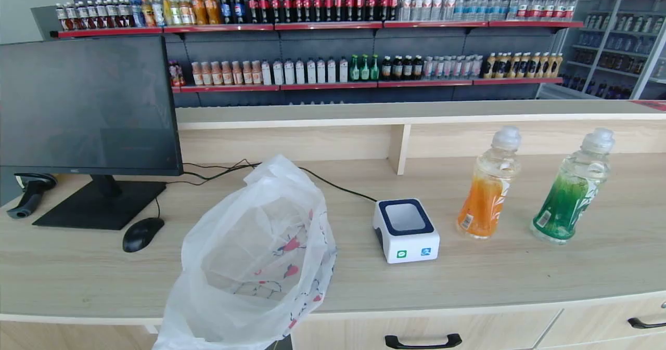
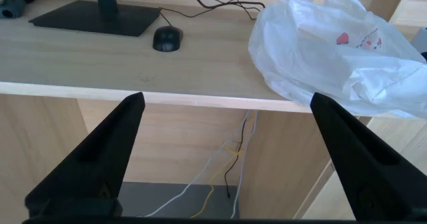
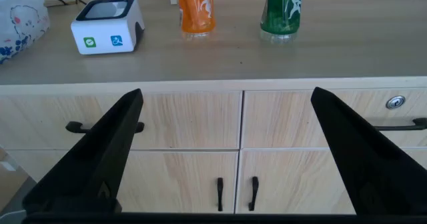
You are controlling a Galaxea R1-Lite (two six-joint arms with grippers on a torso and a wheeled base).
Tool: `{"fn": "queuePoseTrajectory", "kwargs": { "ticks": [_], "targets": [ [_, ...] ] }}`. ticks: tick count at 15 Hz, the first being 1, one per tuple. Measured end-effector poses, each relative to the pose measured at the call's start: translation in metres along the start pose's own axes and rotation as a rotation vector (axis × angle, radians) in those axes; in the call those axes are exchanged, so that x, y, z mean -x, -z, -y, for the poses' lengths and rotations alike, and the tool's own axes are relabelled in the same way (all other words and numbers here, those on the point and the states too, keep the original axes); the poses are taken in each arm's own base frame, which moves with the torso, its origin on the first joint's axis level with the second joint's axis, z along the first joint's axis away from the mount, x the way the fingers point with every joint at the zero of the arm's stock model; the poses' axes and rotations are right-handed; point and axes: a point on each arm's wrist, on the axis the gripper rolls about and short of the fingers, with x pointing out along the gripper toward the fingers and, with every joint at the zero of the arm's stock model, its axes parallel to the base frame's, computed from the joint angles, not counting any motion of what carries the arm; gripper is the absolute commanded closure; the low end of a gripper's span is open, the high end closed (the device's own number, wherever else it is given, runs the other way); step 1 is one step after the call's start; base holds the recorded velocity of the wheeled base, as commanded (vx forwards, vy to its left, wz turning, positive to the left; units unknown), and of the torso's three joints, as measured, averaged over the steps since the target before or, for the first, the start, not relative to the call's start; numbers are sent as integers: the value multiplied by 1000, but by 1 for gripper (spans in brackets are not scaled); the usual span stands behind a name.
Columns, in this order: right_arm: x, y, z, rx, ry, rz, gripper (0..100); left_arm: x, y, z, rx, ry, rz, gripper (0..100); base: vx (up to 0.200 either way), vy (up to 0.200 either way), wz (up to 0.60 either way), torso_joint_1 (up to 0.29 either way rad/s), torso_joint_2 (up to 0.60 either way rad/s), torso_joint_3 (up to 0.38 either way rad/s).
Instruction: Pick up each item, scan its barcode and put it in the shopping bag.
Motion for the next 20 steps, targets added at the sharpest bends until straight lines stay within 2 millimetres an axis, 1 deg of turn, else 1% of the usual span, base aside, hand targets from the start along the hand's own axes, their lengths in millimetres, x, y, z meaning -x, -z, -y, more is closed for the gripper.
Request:
{"fn": "queuePoseTrajectory", "kwargs": {
  "ticks": [10,11,13,15,17,20],
  "targets": [
    [0,0,0,21,-9,2,0,0,0,0,0,0,0,0,0,0,0,0,0,0],
    [0,-1,0,24,-17,9,0,0,0,0,0,0,0,0,0,0,0,0,0,0],
    [3,-11,-1,27,-39,38,0,0,0,0,0,0,0,0,0,0,0,0,0,0],
    [9,-32,-2,32,-72,74,0,0,0,0,0,0,0,0,0,0,0,0,0,0],
    [10,-58,-2,33,-87,86,0,0,0,0,0,0,0,0,0,0,0,0,0,0],
    [1,-104,-2,30,-93,85,0,0,0,0,0,0,0,0,0,0,0,0,0,0]
  ]
}}
